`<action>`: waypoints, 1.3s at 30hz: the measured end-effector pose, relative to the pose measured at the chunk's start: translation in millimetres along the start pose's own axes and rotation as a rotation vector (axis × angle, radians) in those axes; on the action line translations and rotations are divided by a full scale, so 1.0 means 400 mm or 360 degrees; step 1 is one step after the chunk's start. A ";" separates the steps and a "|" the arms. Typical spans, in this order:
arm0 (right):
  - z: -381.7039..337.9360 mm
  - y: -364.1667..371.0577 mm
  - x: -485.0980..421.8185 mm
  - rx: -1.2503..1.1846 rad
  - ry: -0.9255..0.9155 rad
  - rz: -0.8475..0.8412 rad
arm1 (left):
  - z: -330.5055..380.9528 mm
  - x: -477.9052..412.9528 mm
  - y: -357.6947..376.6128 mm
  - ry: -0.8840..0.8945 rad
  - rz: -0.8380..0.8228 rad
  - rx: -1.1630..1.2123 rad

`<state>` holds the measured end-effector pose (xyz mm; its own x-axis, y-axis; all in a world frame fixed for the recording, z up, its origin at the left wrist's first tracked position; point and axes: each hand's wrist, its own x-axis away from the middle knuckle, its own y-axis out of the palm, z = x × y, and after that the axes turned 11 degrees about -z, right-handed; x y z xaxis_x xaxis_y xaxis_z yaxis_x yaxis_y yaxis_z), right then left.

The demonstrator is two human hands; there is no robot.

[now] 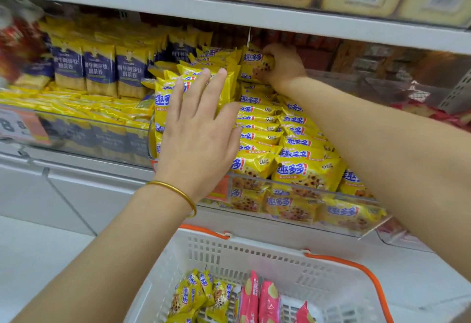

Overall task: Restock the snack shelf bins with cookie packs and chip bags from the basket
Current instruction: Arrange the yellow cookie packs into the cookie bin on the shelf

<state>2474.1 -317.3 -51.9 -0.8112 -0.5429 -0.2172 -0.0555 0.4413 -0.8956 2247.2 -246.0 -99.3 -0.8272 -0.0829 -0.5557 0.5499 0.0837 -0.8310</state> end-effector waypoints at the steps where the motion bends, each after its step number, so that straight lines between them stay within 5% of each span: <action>1: -0.006 -0.006 0.013 0.0031 0.0015 0.0005 | -0.002 0.001 -0.003 0.0005 -0.0008 0.0016; 8: -0.065 -0.080 0.243 0.0222 -0.0110 0.0022 | 0.003 0.046 -0.058 0.0139 0.0032 0.0065; 12: -0.099 -0.098 0.514 -0.0058 -0.0476 0.0040 | 0.039 0.133 -0.119 0.0193 0.0087 0.0061; 15: -0.104 -0.021 0.681 -0.0332 -0.0625 -0.0100 | 0.049 0.196 -0.151 0.0336 -0.0140 0.0088; 21: -0.003 0.404 0.789 -0.0096 -0.0253 -0.1104 | -0.003 0.354 -0.098 0.0471 -0.0910 0.0097; 25: 0.049 0.632 0.806 -0.0205 0.0009 -0.1477 | -0.034 0.412 -0.072 0.0402 -0.1193 0.0023; 35: 0.010 0.942 0.779 -0.0907 0.0977 -0.1584 | -0.095 0.406 -0.055 0.0372 -0.1359 -0.0073; 39: 0.029 0.990 0.778 -0.1077 0.1142 -0.1477 | -0.112 0.400 -0.047 0.0305 -0.1476 -0.0058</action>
<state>2206.3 -319.7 -478.7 -0.4295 -0.4326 0.7927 -0.8484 0.4941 -0.1900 2099.3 -216.3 -171.6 -0.9391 0.0325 0.3420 -0.3376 0.0976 -0.9362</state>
